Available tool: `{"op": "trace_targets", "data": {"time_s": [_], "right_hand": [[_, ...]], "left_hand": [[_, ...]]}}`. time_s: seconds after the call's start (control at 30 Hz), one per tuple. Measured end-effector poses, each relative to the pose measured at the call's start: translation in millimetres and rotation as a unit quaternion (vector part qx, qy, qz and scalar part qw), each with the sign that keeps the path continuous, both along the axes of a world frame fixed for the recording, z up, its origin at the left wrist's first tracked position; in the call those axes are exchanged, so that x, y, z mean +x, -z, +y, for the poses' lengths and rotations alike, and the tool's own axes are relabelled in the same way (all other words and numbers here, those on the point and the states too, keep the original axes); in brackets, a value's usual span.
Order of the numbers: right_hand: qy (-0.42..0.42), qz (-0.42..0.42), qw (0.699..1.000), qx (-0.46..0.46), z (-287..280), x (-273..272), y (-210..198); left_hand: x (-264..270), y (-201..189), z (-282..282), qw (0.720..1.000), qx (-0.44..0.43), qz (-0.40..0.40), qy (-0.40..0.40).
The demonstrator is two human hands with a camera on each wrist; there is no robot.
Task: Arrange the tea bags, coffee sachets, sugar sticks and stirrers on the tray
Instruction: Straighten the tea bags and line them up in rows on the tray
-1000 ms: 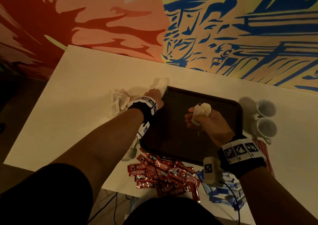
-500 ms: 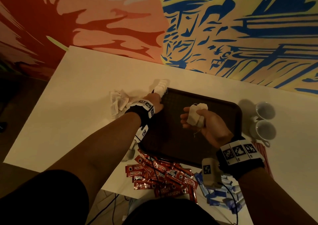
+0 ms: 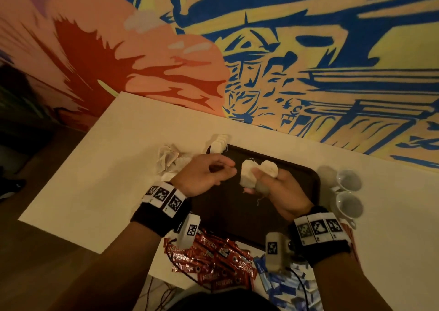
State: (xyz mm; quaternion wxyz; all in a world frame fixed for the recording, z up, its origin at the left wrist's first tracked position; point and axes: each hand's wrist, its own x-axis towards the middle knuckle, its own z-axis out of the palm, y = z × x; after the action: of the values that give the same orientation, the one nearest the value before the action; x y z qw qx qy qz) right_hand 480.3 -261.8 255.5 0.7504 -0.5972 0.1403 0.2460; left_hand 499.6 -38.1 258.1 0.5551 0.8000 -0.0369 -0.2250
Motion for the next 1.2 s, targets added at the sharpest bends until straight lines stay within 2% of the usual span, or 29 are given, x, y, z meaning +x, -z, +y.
{"op": "trace_targets", "data": {"time_s": [0.17,0.4,0.63,0.87,1.0,1.1,1.2], "right_hand": [[0.006,-0.048,0.999,-0.008,0,-16,-13],[-0.035,-0.138,0.987,-0.07,-10,-39,-27],[-0.06,-0.178,0.977,-0.101,-28,-50,-35],[-0.045,-0.201,0.97,-0.13,-36,-54,-26],[-0.075,-0.195,0.971,-0.118,-36,-54,-27],[-0.101,-0.154,0.975,-0.125,-33,-45,-26],[-0.08,-0.109,0.979,-0.153,-28,-24,-17]], "left_hand": [[-36,-17,-22,0.999,-0.046,-0.011,-0.002],[-72,-23,-46,0.999,-0.016,-0.039,-0.027],[-93,-30,-55,0.996,-0.02,-0.068,-0.049],[-106,-23,-67,0.995,0.021,-0.078,-0.053],[-101,-22,-61,0.997,0.04,-0.059,-0.036],[-86,-25,-48,0.996,0.078,-0.046,-0.002],[-61,-26,-26,0.995,0.092,-0.043,-0.021]]}}
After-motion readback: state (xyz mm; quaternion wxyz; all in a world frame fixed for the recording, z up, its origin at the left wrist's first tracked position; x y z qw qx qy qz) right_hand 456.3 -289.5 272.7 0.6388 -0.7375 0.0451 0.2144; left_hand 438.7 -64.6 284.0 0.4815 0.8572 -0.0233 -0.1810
